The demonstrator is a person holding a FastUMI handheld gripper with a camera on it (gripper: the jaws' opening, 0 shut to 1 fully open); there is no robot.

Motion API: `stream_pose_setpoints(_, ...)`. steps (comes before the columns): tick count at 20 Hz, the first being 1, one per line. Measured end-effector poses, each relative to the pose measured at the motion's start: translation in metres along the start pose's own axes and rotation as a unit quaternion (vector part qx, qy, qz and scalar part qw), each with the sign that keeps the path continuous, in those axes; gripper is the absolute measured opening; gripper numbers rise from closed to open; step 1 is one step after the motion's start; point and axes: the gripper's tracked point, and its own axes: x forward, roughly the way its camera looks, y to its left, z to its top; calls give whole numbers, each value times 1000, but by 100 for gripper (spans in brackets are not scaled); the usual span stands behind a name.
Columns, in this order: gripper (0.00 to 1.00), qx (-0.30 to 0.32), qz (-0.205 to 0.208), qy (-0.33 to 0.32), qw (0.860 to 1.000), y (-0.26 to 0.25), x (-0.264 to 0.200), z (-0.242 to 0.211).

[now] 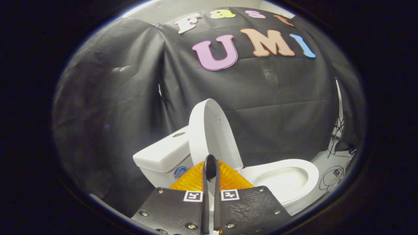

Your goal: Open the toilet lid.

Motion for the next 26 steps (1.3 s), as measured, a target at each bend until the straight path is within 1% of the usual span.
stream_pose_setpoints(6, 6, -11, 24, -6, 1000, 17, 2, -8)
stream_pose_setpoints(12, 6, 1, 40, -7, 999, 22, 5, -11)
stream_pose_setpoints(15, 8, 8, 46, -14, 999, 24, 4, -11)
stream_pose_setpoints(17, 10, 25, 56, -5, 998, 26, 7, -15)
stream_pose_setpoints(18, 18, 37, 60, -6, 997, 26, 8, -14)
stream_pose_setpoints(20, 23, 58, 70, -1, 996, 30, 9, -16)
stream_pose_setpoints(22, 27, 50, 72, 0, 996, 30, 10, -16)
stream_pose_setpoints(23, 27, 44, 71, 4, 997, 30, 9, -16)
stream_pose_setpoints(24, 29, 38, 69, 4, 997, 29, 9, -14)
stream_pose_setpoints(26, 29, 33, 68, 9, 997, 29, 8, -15)
